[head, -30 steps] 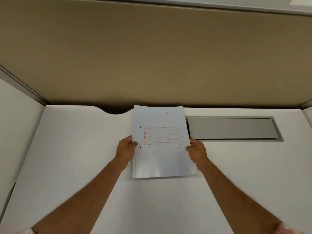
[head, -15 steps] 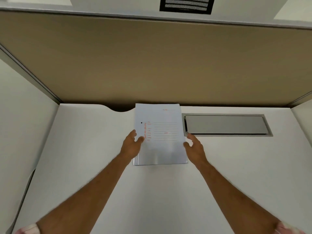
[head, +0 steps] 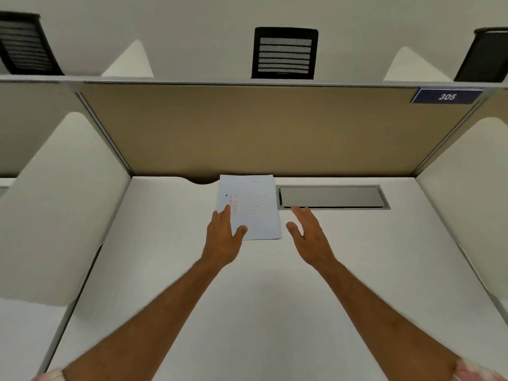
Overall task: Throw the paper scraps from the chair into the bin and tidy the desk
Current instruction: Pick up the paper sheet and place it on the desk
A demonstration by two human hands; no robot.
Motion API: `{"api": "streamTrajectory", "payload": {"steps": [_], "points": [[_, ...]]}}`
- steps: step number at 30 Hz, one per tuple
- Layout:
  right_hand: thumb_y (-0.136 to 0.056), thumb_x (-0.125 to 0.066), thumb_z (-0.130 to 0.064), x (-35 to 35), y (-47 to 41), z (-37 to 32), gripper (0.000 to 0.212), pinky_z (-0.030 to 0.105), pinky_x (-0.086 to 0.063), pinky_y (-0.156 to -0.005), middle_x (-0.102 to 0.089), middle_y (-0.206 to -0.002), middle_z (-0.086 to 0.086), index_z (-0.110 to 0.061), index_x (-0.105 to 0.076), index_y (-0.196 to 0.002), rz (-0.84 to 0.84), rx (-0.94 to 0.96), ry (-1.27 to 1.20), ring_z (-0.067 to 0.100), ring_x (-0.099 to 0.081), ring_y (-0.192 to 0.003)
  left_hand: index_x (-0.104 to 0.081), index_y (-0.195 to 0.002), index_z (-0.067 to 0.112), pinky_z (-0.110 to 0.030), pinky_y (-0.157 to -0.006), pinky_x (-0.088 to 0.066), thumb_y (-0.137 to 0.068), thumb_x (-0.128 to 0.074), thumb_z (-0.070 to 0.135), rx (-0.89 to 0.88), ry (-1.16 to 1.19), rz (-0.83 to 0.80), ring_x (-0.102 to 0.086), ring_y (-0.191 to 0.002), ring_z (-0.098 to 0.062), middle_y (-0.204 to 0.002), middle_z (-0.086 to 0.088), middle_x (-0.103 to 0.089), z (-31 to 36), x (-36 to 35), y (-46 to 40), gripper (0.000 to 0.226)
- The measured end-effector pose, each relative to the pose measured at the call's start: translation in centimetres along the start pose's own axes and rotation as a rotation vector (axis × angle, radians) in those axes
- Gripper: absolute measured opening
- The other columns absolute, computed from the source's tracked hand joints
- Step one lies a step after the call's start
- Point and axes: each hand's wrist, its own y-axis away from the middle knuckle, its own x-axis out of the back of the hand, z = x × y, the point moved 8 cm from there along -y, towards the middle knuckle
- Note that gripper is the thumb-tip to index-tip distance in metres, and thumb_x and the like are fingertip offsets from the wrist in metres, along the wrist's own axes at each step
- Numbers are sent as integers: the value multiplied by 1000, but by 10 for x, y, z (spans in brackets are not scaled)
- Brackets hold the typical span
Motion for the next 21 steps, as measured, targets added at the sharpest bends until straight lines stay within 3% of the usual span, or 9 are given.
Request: {"api": "streamTrajectory", "payload": {"steps": [3, 9, 13, 21], "points": [[-105, -42, -38, 28, 54, -7, 56, 32, -12, -121, -30, -164, 2, -15, -33, -155, 2, 49, 19, 16, -12, -155, -33, -151, 17, -49, -106, -44, -97, -62, 35, 23, 1, 55, -45, -128, -30, -140, -13, -46, 18, 4, 67, 63], [-105, -42, -40, 74, 169, -8, 57, 32, -11, -121, -27, -165, 0, -17, -31, -156, 5, 99, 80, 16, -8, -155, -14, -159, 17, -52, -117, -29, -99, -57, 41, 67, -3, -2, -27, -147, -32, -161, -11, -26, 31, -16, 194, 78], [-105, -42, -41, 97, 243, -5, 58, 35, -12, -123, -27, -165, 0, -18, -30, -156, 24, 112, 111, 17, -9, -155, -11, -160, 18, -47, -122, -19, -100, -54, 44, 91, 23, -23, -13, -153, -26, -166, -7, -19, 32, -21, 263, 78], [-98, -33, -56, 112, 391, 8, 67, 32, -10, -118, -21, -166, -5, -26, -26, -157, 73, 97, 157, 15, -8, -155, -9, -160, 22, -40, -122, -12, -100, -51, 47, 49, 22, -56, -9, -154, -21, -167, -1, -14, 38, -33, 407, 78]]}}
